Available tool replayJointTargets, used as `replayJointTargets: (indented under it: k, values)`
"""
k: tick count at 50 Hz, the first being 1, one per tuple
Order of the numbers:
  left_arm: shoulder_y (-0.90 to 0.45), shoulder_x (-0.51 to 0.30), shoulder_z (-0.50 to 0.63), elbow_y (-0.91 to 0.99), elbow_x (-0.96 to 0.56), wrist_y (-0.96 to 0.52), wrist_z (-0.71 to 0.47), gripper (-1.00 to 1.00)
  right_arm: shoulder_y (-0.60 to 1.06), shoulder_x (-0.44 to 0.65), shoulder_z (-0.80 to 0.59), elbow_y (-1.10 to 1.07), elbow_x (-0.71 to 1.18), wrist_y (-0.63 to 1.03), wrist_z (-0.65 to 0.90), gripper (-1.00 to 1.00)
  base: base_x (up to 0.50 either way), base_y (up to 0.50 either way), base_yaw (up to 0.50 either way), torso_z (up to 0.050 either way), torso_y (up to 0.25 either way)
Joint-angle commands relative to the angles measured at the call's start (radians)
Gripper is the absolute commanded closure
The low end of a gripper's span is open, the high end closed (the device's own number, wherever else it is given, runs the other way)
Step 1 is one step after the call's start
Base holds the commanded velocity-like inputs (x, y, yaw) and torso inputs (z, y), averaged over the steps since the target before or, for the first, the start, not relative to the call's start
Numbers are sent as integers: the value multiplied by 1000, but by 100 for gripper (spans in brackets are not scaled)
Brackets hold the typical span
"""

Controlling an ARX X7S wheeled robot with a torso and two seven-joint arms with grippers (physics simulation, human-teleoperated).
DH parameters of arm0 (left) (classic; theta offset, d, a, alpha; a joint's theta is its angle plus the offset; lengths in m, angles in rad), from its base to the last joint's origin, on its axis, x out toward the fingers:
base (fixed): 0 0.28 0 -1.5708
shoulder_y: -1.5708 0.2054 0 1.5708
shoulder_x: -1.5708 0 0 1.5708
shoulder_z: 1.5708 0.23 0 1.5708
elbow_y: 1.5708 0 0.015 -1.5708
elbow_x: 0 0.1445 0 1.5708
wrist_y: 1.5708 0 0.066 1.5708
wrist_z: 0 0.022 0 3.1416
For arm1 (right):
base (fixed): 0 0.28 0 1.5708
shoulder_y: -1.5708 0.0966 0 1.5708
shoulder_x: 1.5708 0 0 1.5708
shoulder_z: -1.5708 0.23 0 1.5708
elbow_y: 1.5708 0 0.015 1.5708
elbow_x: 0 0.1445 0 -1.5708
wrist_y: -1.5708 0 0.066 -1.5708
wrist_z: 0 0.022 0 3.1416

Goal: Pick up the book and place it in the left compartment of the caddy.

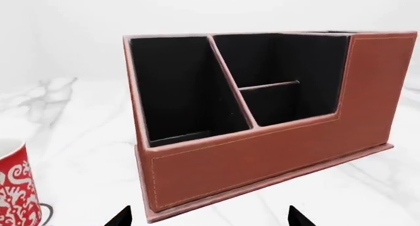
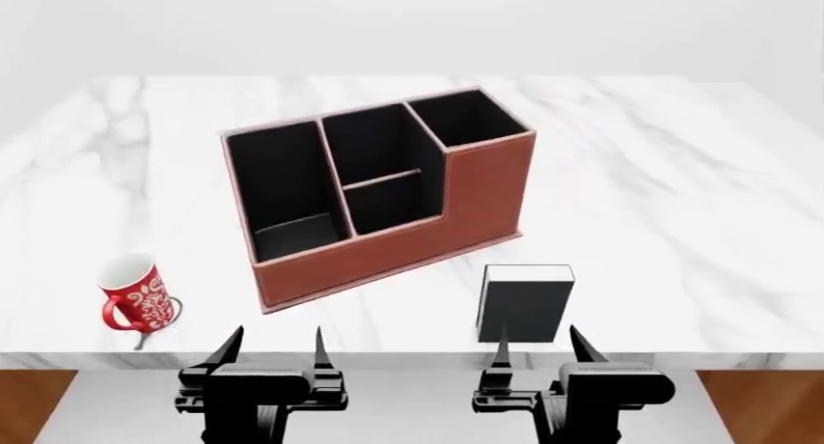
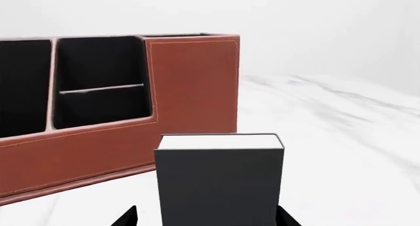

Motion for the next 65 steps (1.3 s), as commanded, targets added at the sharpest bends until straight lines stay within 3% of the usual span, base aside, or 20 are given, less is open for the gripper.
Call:
replayJointTargets:
  k: [1, 12, 17, 21, 25, 38, 46, 51, 58, 65]
  values:
    - [-1, -9, 16, 0, -10, 2, -14, -100, 3, 13, -10, -2, 12, 13, 20, -100, 0, -418, 0, 0, 0]
    - [1, -17, 25, 4, -19, 4, -28, -100, 1, 25, -25, -9, 1, 5, 41, -100, 0, 0, 0, 0, 0]
    - [10, -23, 35, 120, 13, -148, -76, -100, 2, 38, 18, -236, 56, 203, 102, -100, 0, 0, 0, 0, 0]
    - [-86, -43, 22, 564, 28, -613, -121, -100, 150, 78, 80, -640, 174, 650, 200, -100, 0, 0, 0, 0, 0]
    - [-164, -65, 29, 685, 24, -780, -119, -100, 275, 69, 160, -792, 302, 994, 233, -100, 0, 0, 0, 0, 0]
    - [-128, -71, 22, 611, 11, -678, -121, -100, 282, 105, 109, -741, 225, 898, 256, -100, 0, 0, 0, 0, 0]
    - [-128, -73, 15, 604, -4, -670, -120, -100, 405, 169, 296, -570, 130, 867, 365, -100, 0, 0, 0, 0, 0]
    - [-129, -77, 21, 600, -1, -664, -124, -100, 397, 206, 404, -584, 134, 891, 381, -100, 0, 0, 0, 0, 0]
    - [-125, -84, 27, 599, 0, -657, -129, -100, 340, 202, 485, -625, 191, 881, 337, -100, 69, 0, 0, 0, 0]
    - [-117, -87, 25, 595, -3, -647, -135, -100, 323, 201, 457, -620, 180, 875, 340, -100, 500, 0, 0, 0, 0]
